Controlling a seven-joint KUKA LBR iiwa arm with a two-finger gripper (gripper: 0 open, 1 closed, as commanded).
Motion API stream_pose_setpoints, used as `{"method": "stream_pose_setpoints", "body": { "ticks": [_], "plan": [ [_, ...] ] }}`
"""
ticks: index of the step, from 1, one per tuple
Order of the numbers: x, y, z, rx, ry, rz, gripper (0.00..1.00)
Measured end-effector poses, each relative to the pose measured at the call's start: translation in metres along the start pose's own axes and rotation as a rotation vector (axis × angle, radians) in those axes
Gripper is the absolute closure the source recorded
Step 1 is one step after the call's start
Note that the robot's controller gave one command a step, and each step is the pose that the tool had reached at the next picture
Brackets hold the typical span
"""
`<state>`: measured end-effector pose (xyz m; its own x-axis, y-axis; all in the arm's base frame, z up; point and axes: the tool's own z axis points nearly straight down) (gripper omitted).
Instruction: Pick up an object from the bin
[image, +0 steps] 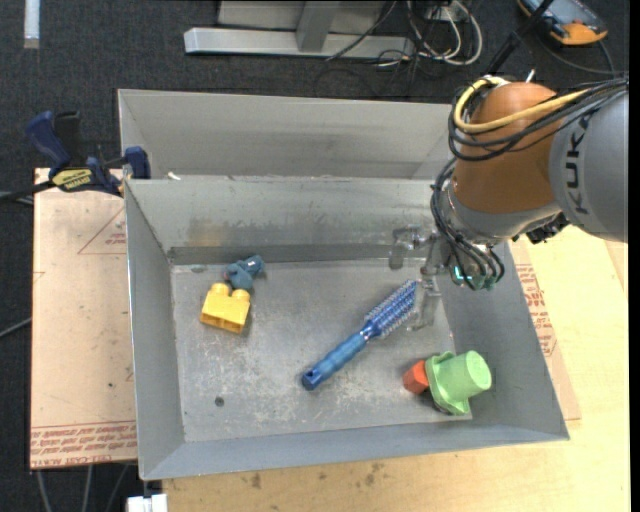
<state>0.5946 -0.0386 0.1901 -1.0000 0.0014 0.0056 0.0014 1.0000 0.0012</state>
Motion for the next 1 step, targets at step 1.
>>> {"method": "stream_pose_setpoints", "body": {
  "ticks": [1],
  "plan": [
    [-0.0081,-0.0184,0.0806,0.0,-0.001,0.059,0.0]
  ]
}}
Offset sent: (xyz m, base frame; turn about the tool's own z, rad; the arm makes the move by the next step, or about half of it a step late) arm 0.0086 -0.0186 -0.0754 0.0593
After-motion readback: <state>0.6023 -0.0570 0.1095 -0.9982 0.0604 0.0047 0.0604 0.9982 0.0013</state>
